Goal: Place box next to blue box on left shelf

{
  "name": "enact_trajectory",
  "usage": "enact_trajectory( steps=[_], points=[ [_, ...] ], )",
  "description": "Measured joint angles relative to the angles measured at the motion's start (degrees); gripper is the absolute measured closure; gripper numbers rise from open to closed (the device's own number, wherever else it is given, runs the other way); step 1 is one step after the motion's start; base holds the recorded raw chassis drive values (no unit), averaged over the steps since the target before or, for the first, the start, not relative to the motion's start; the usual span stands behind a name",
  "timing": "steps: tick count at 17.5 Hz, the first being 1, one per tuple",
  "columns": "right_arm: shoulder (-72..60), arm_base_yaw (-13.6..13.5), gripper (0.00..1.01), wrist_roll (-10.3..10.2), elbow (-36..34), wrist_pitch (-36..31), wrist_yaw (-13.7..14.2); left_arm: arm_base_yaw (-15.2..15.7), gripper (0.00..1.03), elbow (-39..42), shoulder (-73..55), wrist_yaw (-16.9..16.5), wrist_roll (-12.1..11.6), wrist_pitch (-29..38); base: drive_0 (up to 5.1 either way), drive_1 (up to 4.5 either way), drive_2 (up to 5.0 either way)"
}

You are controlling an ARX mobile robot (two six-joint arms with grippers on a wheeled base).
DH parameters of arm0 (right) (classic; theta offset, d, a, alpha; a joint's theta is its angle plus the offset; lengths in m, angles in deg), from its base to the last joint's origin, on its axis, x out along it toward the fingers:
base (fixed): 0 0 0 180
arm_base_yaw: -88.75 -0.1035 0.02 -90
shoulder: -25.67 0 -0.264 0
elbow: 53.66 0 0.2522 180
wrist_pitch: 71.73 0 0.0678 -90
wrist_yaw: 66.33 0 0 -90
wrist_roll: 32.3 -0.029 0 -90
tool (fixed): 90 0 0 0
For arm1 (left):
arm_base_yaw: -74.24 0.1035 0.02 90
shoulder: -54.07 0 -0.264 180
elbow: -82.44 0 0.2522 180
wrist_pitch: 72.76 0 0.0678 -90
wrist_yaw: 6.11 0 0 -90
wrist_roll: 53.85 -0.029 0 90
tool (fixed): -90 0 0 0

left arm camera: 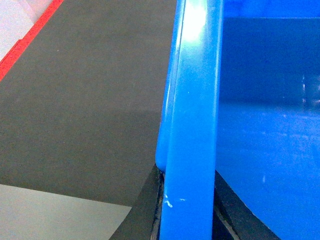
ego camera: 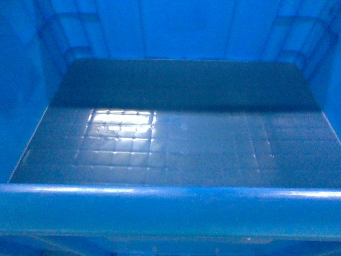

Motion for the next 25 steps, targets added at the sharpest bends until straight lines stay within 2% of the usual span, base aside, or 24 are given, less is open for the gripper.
enact_trajectory(
  steps=[25],
  points=[
    [0.0,0.0,0.91,0.0,0.0,0.2,0.0,-0.1,0.88,0.0,0.0,-0.1,0.0,0.0,-1.7,-1.65,-1.7]
  ],
)
